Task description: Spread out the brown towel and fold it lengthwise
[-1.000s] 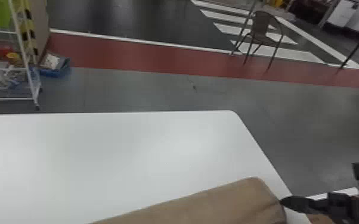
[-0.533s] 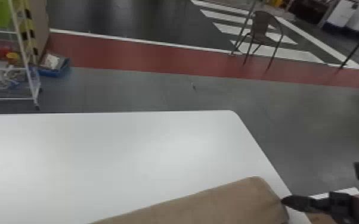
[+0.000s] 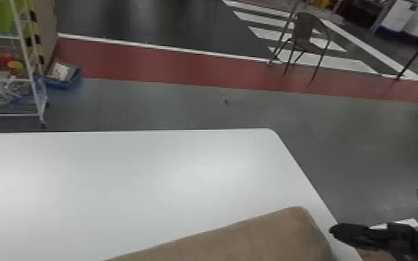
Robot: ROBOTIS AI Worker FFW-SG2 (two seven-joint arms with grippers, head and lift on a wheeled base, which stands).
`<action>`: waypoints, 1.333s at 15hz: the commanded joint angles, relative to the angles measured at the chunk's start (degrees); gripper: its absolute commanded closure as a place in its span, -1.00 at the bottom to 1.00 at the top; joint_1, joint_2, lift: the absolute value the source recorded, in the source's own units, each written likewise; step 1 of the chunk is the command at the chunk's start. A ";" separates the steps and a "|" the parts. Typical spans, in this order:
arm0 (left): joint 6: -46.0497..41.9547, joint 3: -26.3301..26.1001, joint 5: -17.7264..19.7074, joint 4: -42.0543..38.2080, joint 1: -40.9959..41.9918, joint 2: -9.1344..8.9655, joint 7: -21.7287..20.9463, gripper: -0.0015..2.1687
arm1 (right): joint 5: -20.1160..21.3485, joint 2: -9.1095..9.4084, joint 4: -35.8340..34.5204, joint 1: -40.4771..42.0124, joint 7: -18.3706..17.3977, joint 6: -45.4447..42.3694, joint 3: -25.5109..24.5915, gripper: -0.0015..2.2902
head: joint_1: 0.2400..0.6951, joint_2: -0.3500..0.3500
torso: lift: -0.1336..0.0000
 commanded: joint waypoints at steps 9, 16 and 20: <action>1.06 4.63 10.67 6.77 -7.08 -3.46 -0.57 -0.98 | -2.68 2.91 -2.53 0.29 0.19 0.12 -4.16 -0.93 | 1.00 -1.00 | -0.83; -0.52 4.28 10.76 7.21 -7.08 -4.08 -0.57 -0.98 | -2.33 3.62 -2.88 0.99 0.19 0.12 -4.69 -0.93 | 1.00 -1.00 | -0.83; -0.70 4.19 10.67 7.12 -7.26 -3.90 -0.57 -0.98 | -2.60 3.71 -2.97 0.99 0.19 0.12 -5.13 -0.93 | 1.00 -1.00 | -0.83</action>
